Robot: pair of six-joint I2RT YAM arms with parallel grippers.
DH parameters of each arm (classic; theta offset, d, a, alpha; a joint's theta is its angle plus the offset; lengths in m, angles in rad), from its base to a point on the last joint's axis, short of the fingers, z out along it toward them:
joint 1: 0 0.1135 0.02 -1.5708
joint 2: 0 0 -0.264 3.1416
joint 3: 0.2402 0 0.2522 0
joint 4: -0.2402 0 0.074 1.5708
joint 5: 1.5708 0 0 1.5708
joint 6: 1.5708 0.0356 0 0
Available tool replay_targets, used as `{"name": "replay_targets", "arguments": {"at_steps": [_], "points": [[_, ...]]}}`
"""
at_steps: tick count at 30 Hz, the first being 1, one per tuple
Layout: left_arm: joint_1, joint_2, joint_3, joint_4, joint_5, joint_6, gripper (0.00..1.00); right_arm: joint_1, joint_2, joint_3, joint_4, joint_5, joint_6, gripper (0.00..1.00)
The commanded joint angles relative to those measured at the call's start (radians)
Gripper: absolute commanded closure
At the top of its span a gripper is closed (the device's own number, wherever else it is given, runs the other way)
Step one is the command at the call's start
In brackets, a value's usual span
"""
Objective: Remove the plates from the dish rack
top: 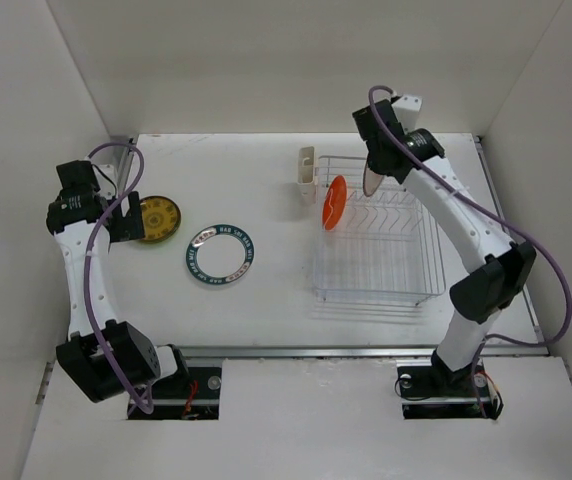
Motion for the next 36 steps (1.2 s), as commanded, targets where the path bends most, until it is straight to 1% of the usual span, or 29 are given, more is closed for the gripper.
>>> {"name": "replay_targets", "arguments": {"at_steps": [1, 2, 3, 5, 6, 7, 9, 10, 11, 13, 14, 16, 17, 18, 20, 25, 29, 30, 32, 33, 34, 36], "points": [[0.001, -0.041, 0.03, -0.03, 0.031, 0.006, 0.0, 0.065, -0.079, 0.165, -0.177, 0.289, -0.028, 1.0], [0.001, -0.041, 0.03, -0.031, 0.031, 0.006, 0.0, 0.087, -0.079, 0.191, -0.194, 0.312, -0.028, 1.0], [0.001, -0.041, 0.03, -0.031, 0.031, 0.006, 0.0, 0.145, -0.079, 0.232, -0.207, 0.329, -0.028, 1.0], [0.001, -0.041, 0.03, -0.031, 0.04, -0.005, 0.0, 0.214, -0.079, 0.248, -0.193, 0.315, -0.046, 1.0], [0.001, -0.041, 0.03, -0.031, 0.04, -0.005, 0.0, 0.275, -0.079, 0.248, -0.157, 0.223, -0.069, 1.0], [0.001, -0.041, 0.03, -0.031, 0.04, -0.014, 0.0, 0.302, -0.079, 0.206, -0.051, 0.158, -0.089, 1.0], [-0.009, -0.041, 0.03, -0.044, 0.051, -0.024, 0.0, 0.339, -0.079, 0.135, 0.079, 0.003, -0.126, 1.0], [-0.009, -0.041, 0.039, -0.054, 0.051, -0.025, 0.0, 0.348, -0.079, 0.054, 0.147, -0.191, -0.126, 1.0], [-0.009, -0.041, 0.039, -0.054, 0.051, -0.025, 0.0, 0.348, -0.079, 0.015, 0.281, -0.287, -0.126, 1.0], [-0.009, -0.041, 0.039, -0.054, 0.051, -0.025, 0.0, 0.348, -0.06, -0.049, 0.408, -0.463, -0.105, 1.0], [-0.009, -0.052, 0.039, -0.054, 0.051, -0.025, 0.0, 0.348, -0.035, -0.092, 0.513, -0.608, -0.086, 1.0], [-0.009, -0.062, 0.027, -0.054, 0.03, 0.001, 0.0, 0.348, 0.002, -0.108, 0.6, -0.721, -0.024, 1.0], [-0.009, -0.062, 0.017, -0.054, 0.03, 0.001, 0.0, 0.348, 0.026, -0.108, 0.632, -0.813, -0.008, 1.0], [-0.009, -0.062, 0.004, -0.054, 0.018, 0.011, 0.0, 0.348, 0.078, -0.108, 0.676, -0.846, 0.018, 1.0], [-0.009, -0.062, -0.008, -0.054, 0.008, 0.011, 0.0, 0.348, 0.134, -0.083, 0.707, -0.895, 0.041, 1.0], [-0.009, -0.062, -0.027, -0.054, 0.008, 0.011, 0.0, 0.348, 0.328, 0.009, 0.717, -0.975, 0.084, 1.0], [-0.009, -0.062, -0.027, -0.054, 0.008, 0.02, 0.0, 0.348, 0.398, 0.012, 0.695, -0.963, 0.104, 0.86], [-0.009, -0.062, -0.036, -0.054, 0.008, 0.02, 0.0, 0.348, 0.398, 0.012, 0.695, -0.963, 0.104, 0.72], [-0.009, -0.062, -0.036, -0.054, 0.008, 0.02, 0.0, 0.348, 0.431, 0.0, 0.681, -0.963, 0.104, 0.63], [-0.009, -0.062, -0.036, -0.054, 0.008, 0.02, 0.0, 0.348, 0.444, 0.0, 0.662, -0.953, 0.104, 0.5], [-0.009, -0.062, -0.036, -0.054, 0.008, 0.02, 0.0, 0.348, 0.457, 0.009, 0.63, -0.926, 0.104, 0.45], [-0.009, -0.062, -0.036, -0.054, 0.008, 0.02, 0.0, 0.348, 0.493, 0.032, 0.519, -0.878, 0.092, 0.4]]}}
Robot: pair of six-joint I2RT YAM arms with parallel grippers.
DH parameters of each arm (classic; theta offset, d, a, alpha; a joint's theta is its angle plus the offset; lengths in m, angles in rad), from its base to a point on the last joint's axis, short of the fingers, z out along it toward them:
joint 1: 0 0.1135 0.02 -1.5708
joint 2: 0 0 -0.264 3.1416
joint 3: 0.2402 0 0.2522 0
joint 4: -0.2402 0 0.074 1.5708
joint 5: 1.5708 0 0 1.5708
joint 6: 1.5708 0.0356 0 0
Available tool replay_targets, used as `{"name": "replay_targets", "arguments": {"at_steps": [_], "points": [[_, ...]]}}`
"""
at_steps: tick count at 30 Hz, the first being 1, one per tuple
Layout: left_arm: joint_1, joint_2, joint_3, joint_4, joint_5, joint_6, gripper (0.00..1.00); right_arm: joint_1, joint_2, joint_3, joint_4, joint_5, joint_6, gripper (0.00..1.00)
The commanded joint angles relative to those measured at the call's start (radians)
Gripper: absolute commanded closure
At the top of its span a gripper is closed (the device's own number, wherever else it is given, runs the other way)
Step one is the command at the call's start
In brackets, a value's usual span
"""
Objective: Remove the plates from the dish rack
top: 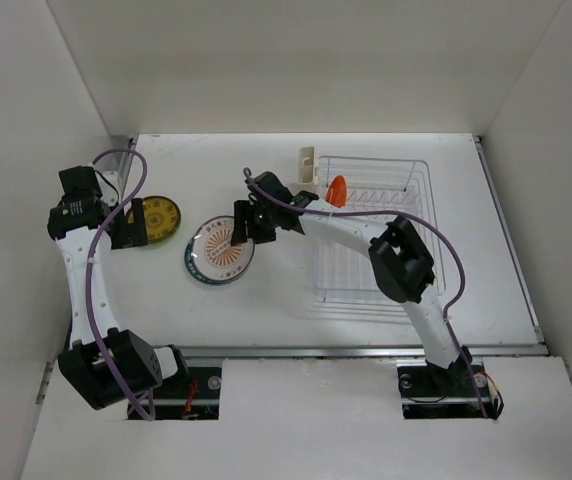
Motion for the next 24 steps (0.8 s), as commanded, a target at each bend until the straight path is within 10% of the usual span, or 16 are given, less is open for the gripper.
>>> {"name": "replay_targets", "arguments": {"at_steps": [1, 24], "points": [[-0.006, -0.023, -0.006, -0.007, 0.001, 0.013, 0.0, -0.001, 0.022, 0.079, -0.088, 0.06, -0.013, 0.36], [-0.006, -0.023, 0.012, -0.025, 0.029, 0.013, 0.0, 0.068, -0.082, 0.143, -0.293, 0.343, -0.195, 0.27]]}}
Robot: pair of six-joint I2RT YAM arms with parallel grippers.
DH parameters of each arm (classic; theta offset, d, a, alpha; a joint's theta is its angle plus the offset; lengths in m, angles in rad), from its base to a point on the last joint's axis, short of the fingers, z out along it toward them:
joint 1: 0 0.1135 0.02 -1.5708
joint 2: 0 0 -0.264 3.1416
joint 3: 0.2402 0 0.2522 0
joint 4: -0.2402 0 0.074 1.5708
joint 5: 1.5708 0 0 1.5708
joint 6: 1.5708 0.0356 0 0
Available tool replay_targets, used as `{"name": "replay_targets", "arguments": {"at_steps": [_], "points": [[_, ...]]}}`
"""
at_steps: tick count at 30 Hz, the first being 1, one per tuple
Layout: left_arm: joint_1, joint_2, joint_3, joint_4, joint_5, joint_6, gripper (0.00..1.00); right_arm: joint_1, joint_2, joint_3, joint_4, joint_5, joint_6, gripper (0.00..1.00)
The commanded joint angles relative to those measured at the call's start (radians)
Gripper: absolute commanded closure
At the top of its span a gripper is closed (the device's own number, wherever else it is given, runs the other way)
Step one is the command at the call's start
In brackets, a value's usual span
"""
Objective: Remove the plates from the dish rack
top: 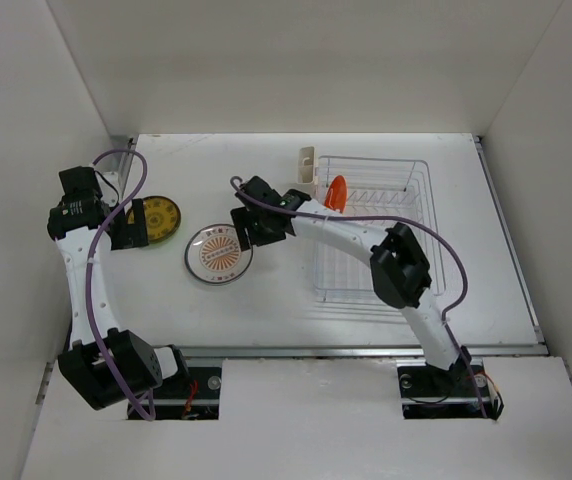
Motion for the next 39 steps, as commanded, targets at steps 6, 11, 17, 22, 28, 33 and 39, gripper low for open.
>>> {"name": "replay_targets", "arguments": {"at_steps": [6, 11, 17, 22, 28, 33, 39], "points": [[-0.006, -0.023, 0.021, -0.025, 0.018, 0.021, 0.0, -0.001, -0.201, 0.013, -0.052, 0.201, -0.005, 0.26], [-0.006, -0.023, 0.021, -0.025, -0.002, 0.031, 0.0, -0.072, -0.471, -0.091, -0.061, 0.404, 0.107, 0.2], [-0.006, -0.023, 0.021, -0.025, 0.016, 0.031, 0.0, -0.3, -0.633, -0.292, -0.049, 0.451, 0.137, 0.2], [-0.006, -0.032, 0.021, -0.025, 0.016, 0.031, 0.0, -0.383, -0.518, -0.312, -0.054, 0.357, 0.083, 0.23], [-0.006, -0.032, 0.012, -0.034, 0.016, 0.031, 0.0, -0.392, -0.412, -0.292, -0.015, 0.311, 0.069, 0.27], [-0.006, -0.032, 0.003, -0.034, 0.016, 0.04, 0.0, -0.402, -0.367, -0.283, -0.015, 0.32, 0.078, 0.47], [-0.006, -0.032, -0.006, -0.034, 0.016, 0.04, 0.0, -0.389, -0.361, -0.229, -0.085, 0.4, 0.069, 0.96]]}}
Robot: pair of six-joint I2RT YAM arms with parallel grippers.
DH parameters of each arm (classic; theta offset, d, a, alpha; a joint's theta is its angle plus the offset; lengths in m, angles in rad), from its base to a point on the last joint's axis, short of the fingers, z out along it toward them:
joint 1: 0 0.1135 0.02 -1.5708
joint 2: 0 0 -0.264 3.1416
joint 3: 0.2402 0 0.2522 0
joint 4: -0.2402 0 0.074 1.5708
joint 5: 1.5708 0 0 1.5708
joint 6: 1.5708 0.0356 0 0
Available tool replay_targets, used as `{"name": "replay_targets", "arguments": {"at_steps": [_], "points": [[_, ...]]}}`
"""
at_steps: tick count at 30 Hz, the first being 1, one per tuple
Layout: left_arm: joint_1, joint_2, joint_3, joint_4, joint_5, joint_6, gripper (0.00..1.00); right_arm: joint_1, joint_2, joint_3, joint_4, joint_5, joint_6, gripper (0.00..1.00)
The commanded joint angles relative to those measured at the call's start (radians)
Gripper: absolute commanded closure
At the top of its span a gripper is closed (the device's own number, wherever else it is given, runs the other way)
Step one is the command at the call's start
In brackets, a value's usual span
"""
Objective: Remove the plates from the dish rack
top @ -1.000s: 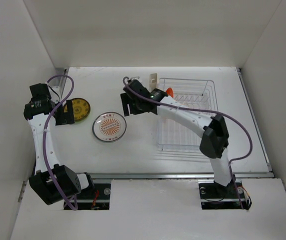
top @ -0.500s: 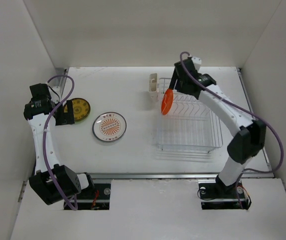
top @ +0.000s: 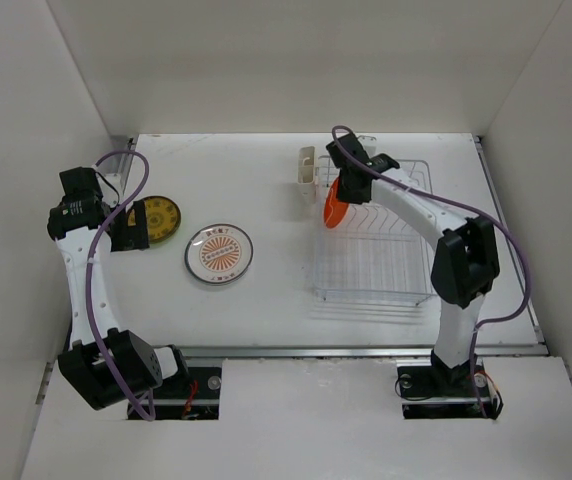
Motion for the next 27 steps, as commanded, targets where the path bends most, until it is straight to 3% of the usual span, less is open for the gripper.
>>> {"name": "replay_targets", "arguments": {"at_steps": [1, 9, 12, 15, 17, 18, 20, 21, 23, 27], "points": [[-0.006, -0.032, -0.007, -0.016, 0.008, 0.014, 0.0, 0.009, -0.038, 0.073, -0.041, 0.071, -0.007, 1.0], [-0.006, -0.041, 0.012, -0.036, 0.031, 0.014, 0.0, 0.063, -0.133, 0.295, -0.294, 0.448, -0.007, 1.0], [-0.006, -0.041, 0.03, -0.058, 0.117, 0.025, 0.0, 0.074, -0.18, 0.344, -0.369, 0.506, 0.002, 1.0], [-0.006, -0.041, 0.039, -0.095, 0.294, 0.077, 0.0, 0.104, -0.219, 0.302, -0.27, 0.36, -0.087, 1.0], [-0.006, -0.03, 0.05, -0.117, 0.401, 0.118, 0.0, 0.126, -0.239, 0.188, -0.066, 0.086, -0.151, 1.0], [-0.027, -0.009, 0.061, -0.128, 0.477, 0.118, 0.0, 0.137, -0.239, 0.149, 0.009, -0.135, -0.168, 1.0], [-0.037, 0.014, 0.073, -0.147, 0.551, 0.143, 0.0, 0.137, -0.239, 0.029, 0.17, -0.345, -0.168, 1.0], [-0.05, 0.025, 0.087, -0.148, 0.589, 0.164, 0.0, 0.137, -0.239, -0.005, 0.335, -0.428, -0.137, 1.0], [-0.05, 0.055, 0.087, -0.148, 0.707, 0.178, 0.01, 0.149, -0.196, -0.04, 0.455, -0.602, -0.105, 1.0], [-0.05, 0.115, 0.068, -0.12, 0.892, 0.178, 0.03, 0.172, -0.066, 0.03, 0.582, -0.747, -0.064, 1.0]]}}
